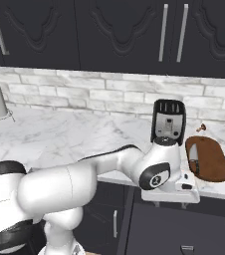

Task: Open the drawer on the right and place the cutting tools on the cutting board.

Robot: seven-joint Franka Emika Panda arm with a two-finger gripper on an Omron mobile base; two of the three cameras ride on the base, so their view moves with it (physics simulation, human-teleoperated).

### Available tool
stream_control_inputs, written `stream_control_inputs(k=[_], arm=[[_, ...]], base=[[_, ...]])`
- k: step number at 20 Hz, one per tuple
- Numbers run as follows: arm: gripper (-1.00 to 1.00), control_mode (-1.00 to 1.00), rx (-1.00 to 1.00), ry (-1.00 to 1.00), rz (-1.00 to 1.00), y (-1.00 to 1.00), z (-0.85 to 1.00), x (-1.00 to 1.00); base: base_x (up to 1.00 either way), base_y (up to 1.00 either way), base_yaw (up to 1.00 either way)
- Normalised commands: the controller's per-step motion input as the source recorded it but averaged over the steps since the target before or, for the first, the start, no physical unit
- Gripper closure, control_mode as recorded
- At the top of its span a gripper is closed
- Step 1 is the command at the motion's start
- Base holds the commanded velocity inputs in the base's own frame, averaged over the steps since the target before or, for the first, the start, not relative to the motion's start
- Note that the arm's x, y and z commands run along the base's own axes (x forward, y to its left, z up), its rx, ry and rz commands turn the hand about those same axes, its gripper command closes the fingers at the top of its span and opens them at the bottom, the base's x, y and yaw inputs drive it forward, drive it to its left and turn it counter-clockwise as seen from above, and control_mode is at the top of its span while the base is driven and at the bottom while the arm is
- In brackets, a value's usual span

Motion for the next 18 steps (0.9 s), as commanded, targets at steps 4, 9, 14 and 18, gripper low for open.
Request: stream_control_inputs(k=[4,9,14,18], arm=[[-1.0,-1.0,0.0,0.02,-0.01,0.0,-0.13,-0.12],[-1.0,-1.0,0.0,0.03,0.0,0.0,-0.17,-0.19],[-1.0,-1.0,0.0,0.03,0.0,0.0,-0.26,-0.17],[-1.0,-1.0,0.0,0.04,0.0,0.0,-0.37,0.0]], base=[[0.0,0.0,0.0],[0.0,0.0,0.0],[0.0,0.0,0.0],[0.0,0.0,0.0]])
